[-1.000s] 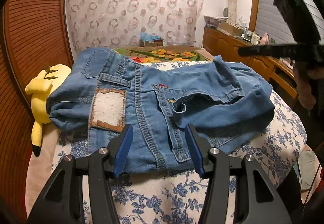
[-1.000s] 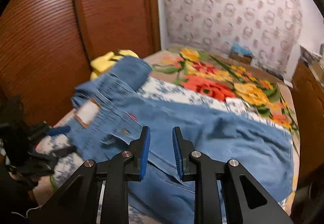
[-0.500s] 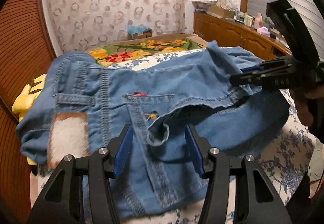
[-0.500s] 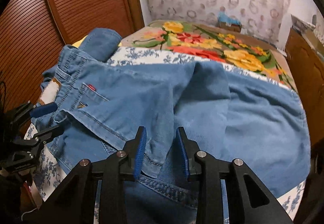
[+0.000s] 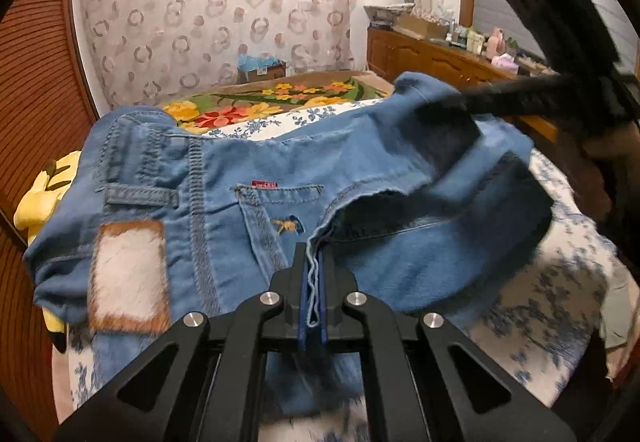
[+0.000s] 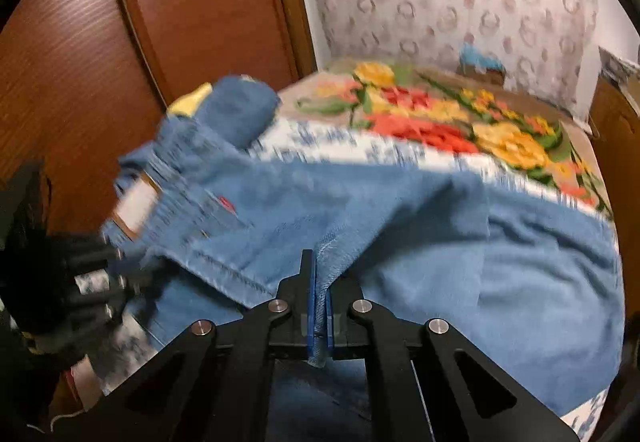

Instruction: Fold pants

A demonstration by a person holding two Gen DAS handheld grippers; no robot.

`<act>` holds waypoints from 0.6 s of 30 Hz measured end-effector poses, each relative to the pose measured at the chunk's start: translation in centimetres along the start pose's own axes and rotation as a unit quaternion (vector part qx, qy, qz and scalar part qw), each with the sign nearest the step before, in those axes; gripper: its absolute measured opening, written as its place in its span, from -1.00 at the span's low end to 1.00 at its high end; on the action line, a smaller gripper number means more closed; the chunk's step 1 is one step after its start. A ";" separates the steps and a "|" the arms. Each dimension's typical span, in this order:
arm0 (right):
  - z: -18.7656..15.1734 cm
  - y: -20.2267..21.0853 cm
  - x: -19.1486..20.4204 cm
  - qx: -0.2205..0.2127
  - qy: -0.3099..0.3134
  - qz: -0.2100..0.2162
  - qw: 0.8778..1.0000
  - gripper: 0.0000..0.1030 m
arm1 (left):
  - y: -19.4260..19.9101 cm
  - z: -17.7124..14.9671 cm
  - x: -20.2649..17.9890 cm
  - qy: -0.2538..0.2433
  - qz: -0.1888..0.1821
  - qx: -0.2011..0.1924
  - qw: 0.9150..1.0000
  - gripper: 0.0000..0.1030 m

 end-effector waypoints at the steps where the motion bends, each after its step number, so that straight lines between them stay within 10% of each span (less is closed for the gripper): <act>1: 0.7 0.5 0.3 -0.008 0.004 0.004 1.000 -0.94 | 0.9 -0.1 0.0 0.002 -0.001 -0.007 1.000 -0.91; 18: 8.2 -7.3 8.6 0.008 0.072 0.051 0.996 -0.94 | 7.3 -4.1 5.3 0.070 0.030 -0.028 0.997 -0.91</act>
Point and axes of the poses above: each gripper's, at about its wrist camera, not at the fingertips, and y roughly against the way its jaws point, x to its left, z to its top, the point moved 7 cm from there along -y, roughly the way its jaws point, and after that the axes turned 3 degrees about -y, right-handed, at the moved point
